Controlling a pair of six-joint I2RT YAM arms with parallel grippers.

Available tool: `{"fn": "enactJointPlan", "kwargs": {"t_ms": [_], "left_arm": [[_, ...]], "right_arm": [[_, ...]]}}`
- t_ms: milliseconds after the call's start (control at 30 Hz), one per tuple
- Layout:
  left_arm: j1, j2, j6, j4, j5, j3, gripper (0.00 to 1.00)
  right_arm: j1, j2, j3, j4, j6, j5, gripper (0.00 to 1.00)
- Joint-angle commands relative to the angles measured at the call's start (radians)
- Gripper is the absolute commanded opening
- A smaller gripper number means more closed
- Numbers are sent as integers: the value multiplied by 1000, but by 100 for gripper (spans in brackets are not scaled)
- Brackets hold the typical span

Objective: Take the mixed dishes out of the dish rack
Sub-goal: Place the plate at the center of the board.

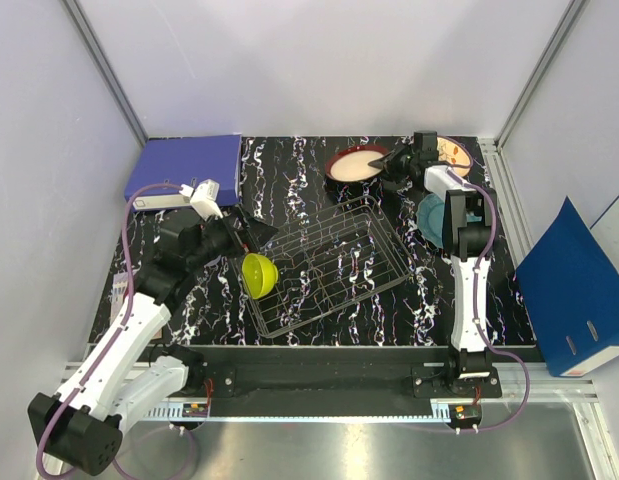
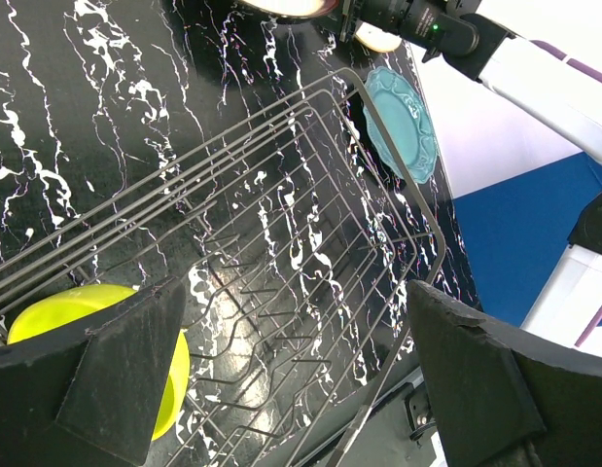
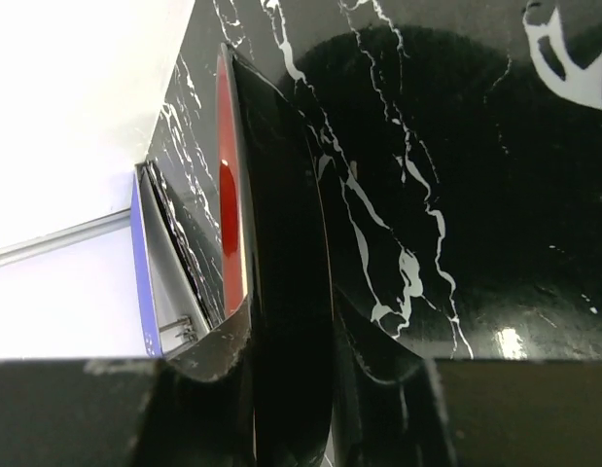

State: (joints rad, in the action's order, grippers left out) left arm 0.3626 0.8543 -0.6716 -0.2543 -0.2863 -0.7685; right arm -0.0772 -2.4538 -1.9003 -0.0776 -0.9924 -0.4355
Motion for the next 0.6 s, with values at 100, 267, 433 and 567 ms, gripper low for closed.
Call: {"fn": "enactJointPlan", "kwargs": {"t_ms": [100,267,433,567], "left_arm": [[-2,6,7,33,-14,0,99],[-2,9,7,33,-16,1,99],[-2,11,6,33,-20,0,99],[-2,14,6,35,-22,1,99]], "right_arm": [[-9,19,-79,13,5,-22,4],[-9,21,-79,13,0,-32,41],[-9,42,-65,9,-5,-29,63],[-7,55,-60,-5,-3,-26,70]]}}
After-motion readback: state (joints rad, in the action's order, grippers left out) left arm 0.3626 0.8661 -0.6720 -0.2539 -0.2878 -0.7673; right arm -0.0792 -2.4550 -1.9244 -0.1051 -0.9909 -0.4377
